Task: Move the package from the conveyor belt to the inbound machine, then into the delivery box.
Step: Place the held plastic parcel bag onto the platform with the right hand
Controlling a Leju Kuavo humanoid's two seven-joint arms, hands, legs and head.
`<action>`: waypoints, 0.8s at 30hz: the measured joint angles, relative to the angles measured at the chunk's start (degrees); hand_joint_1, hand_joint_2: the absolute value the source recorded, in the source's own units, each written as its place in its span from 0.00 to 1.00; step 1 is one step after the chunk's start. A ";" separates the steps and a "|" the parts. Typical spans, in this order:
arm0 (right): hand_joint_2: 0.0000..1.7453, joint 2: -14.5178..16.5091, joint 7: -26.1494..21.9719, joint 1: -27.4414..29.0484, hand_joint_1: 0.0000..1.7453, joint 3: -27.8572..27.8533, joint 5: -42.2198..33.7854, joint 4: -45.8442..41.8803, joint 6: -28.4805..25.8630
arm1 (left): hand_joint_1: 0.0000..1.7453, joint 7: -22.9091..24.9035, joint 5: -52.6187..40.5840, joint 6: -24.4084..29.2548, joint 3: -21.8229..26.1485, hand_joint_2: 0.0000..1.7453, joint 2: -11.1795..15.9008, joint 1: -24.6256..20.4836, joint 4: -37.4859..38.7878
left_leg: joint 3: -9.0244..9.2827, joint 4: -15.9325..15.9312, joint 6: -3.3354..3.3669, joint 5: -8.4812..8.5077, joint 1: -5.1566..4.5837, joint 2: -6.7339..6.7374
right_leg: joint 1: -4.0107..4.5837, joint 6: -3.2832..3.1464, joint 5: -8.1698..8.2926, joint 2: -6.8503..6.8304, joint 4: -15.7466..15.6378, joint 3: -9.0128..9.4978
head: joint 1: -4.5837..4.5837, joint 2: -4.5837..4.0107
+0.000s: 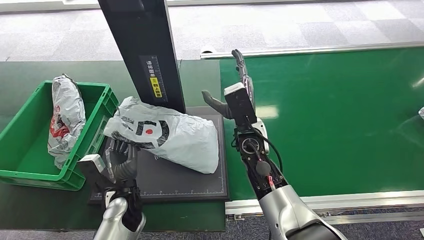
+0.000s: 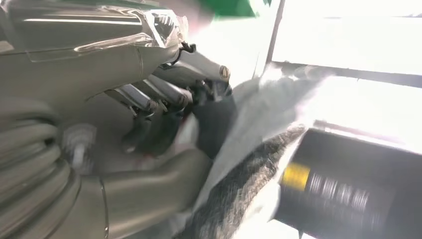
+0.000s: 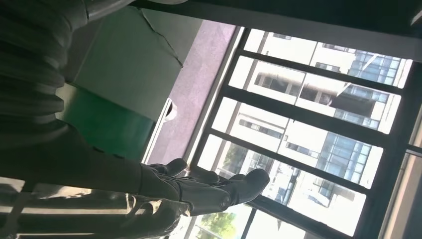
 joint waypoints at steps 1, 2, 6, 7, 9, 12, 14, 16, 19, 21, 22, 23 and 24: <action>1.00 -0.81 -0.02 2.10 0.00 -0.08 0.24 -1.24 -0.58 | 0.00 0.19 -2.01 1.32 1.50 1.00 0.66 0.67 -1.30 | 0.00 0.00 -0.01 -0.02 0.00 0.00 | 0.00 -0.02 -0.03 0.00 0.00 0.01 | 0.00 0.00; 1.00 -1.68 -0.03 4.52 0.00 -0.22 0.48 -2.56 -1.19 | 0.00 0.37 -3.89 2.41 3.14 1.00 1.33 1.41 -2.63 | 0.00 0.00 -0.03 -0.05 0.01 -0.01 | 0.01 -0.05 -0.06 0.00 0.00 0.01 | -0.01 0.00; 1.00 -4.69 -0.19 13.12 0.00 -1.03 1.10 -7.19 -2.43 | 0.00 1.29 -7.42 3.38 9.51 1.00 3.22 3.80 -7.18 | -0.05 0.00 -0.06 -0.10 0.01 0.00 | 0.01 -0.10 -0.10 0.00 0.00 -0.04 | -0.01 0.01; 1.00 -5.16 -0.20 14.33 0.00 -1.11 1.20 -8.06 -2.53 | 0.00 1.39 -7.64 3.22 10.52 1.00 3.44 4.14 -7.94 | -0.06 0.00 -0.06 -0.11 0.01 0.00 | 0.01 -0.10 -0.10 0.00 0.00 -0.06 | -0.02 0.01; 1.00 -5.82 -0.03 15.78 0.00 -1.18 1.38 -9.31 -2.70 | 0.00 1.44 -7.98 3.09 11.80 1.00 3.63 4.54 -8.95 | -0.05 -0.01 -0.07 -0.11 0.01 0.01 | 0.01 -0.12 -0.11 0.00 -0.01 -0.06 | -0.01 0.01; 1.00 -6.48 0.80 17.68 0.00 -1.43 1.56 -11.11 -3.00 | 0.00 1.42 -8.35 3.64 13.14 1.00 3.90 4.92 -10.05 | 0.01 -0.01 -0.07 -0.10 0.03 0.00 | 0.03 -0.14 -0.13 -0.01 -0.01 0.00 | 0.00 0.01; 1.00 -6.92 1.42 20.39 0.00 -2.13 1.63 -13.15 -3.22 | 0.00 1.37 -8.18 4.45 14.35 1.00 4.32 5.35 -11.15 | 0.03 -0.01 -0.07 -0.11 0.05 -0.01 | 0.05 -0.15 -0.14 -0.01 -0.01 0.04 | 0.00 0.00; 1.00 -7.39 1.70 23.83 0.00 -3.18 1.67 -15.56 -3.35 | 0.00 1.33 -7.94 4.88 15.81 1.00 4.85 5.68 -12.21 | 0.02 -0.01 -0.08 -0.12 0.05 -0.03 | 0.05 -0.16 -0.15 -0.02 -0.01 0.03 | -0.01 0.00; 1.00 -7.94 1.80 28.32 0.00 -4.70 1.72 -18.81 -3.41 | 0.00 1.29 -9.04 5.01 17.57 1.00 5.86 5.61 -13.07 | 0.01 -0.02 -0.11 -0.15 0.05 -0.02 | 0.06 -0.18 -0.17 -0.02 -0.01 0.01 | -0.01 0.01; 1.00 -8.11 1.79 30.32 0.00 -5.56 1.60 -20.12 -3.41 | 0.00 1.27 -10.86 5.31 18.23 1.00 6.58 5.26 -13.22 | 0.01 -0.02 -0.12 -0.15 0.06 -0.01 | 0.07 -0.19 -0.18 -0.02 -0.01 0.00 | 0.00 0.01; 1.00 -8.16 1.71 31.01 0.00 -5.93 1.44 -20.46 -3.41 | 0.00 1.27 -11.97 5.50 18.42 1.00 6.95 5.07 -13.29 | 0.01 -0.03 -0.12 -0.15 0.07 0.00 | 0.07 -0.20 -0.18 -0.02 -0.01 0.00 | 0.00 0.01; 1.00 -8.22 1.55 31.55 0.00 -6.29 1.21 -20.67 -3.41 | 0.00 1.27 -13.36 5.50 18.50 1.00 7.39 4.90 -13.43 | 0.02 -0.03 -0.12 -0.15 0.07 0.01 | 0.07 -0.20 -0.18 -0.02 -0.01 0.01 | 0.00 0.01; 1.00 -8.25 1.33 31.95 0.00 -6.61 0.94 -20.77 -3.41 | 0.00 1.30 -14.99 5.21 18.44 1.00 7.89 4.79 -13.62 | 0.03 -0.03 -0.12 -0.15 0.07 0.01 | 0.07 -0.20 -0.18 -0.01 -0.01 0.01 | -0.01 0.01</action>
